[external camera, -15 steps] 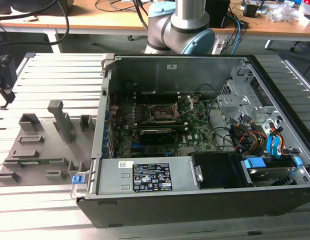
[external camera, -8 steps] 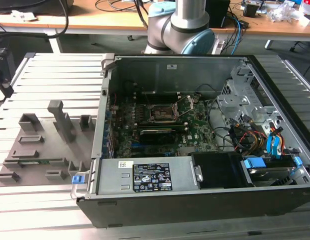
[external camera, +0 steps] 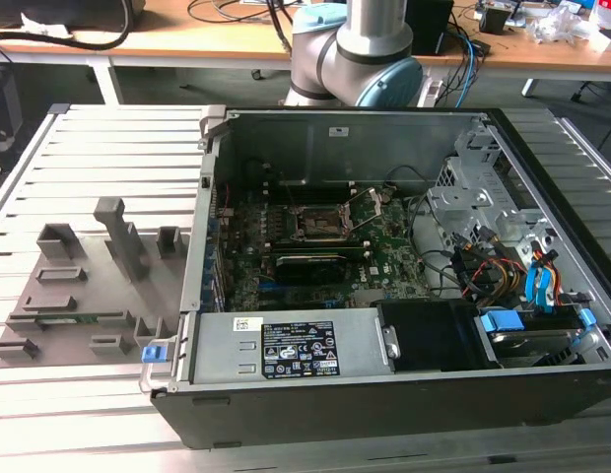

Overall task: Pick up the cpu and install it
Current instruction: 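Pick up the cpu and move it towards the insertion slot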

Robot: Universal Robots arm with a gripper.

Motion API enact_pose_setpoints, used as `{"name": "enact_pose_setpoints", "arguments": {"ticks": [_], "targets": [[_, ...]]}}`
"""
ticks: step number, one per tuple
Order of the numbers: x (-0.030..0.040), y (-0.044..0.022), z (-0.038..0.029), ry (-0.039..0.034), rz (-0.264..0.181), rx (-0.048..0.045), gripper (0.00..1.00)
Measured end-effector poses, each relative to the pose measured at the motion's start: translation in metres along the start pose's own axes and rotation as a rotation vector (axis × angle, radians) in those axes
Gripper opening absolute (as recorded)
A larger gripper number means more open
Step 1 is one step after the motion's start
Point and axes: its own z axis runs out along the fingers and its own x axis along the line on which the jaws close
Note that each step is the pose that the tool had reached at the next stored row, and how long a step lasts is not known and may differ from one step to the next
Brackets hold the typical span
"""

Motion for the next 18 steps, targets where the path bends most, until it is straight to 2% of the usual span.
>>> {"name": "enact_pose_setpoints", "arguments": {"ticks": [1,3,10,16,18], "targets": [[-0.0001,0.0003,-0.0062,-0.0001,0.000,-0.0001,0.55],[-0.0002,0.0009,-0.0133,0.0000,0.000,-0.0001,0.55],[-0.0019,0.0009,-0.0137,0.0000,0.000,-0.0001,0.55],[-0.0281,-0.0004,-0.0134,-0.0001,0.000,-0.0001,0.55],[-0.0411,-0.0010,-0.0133,0.0000,0.000,0.0001,0.55]]}}
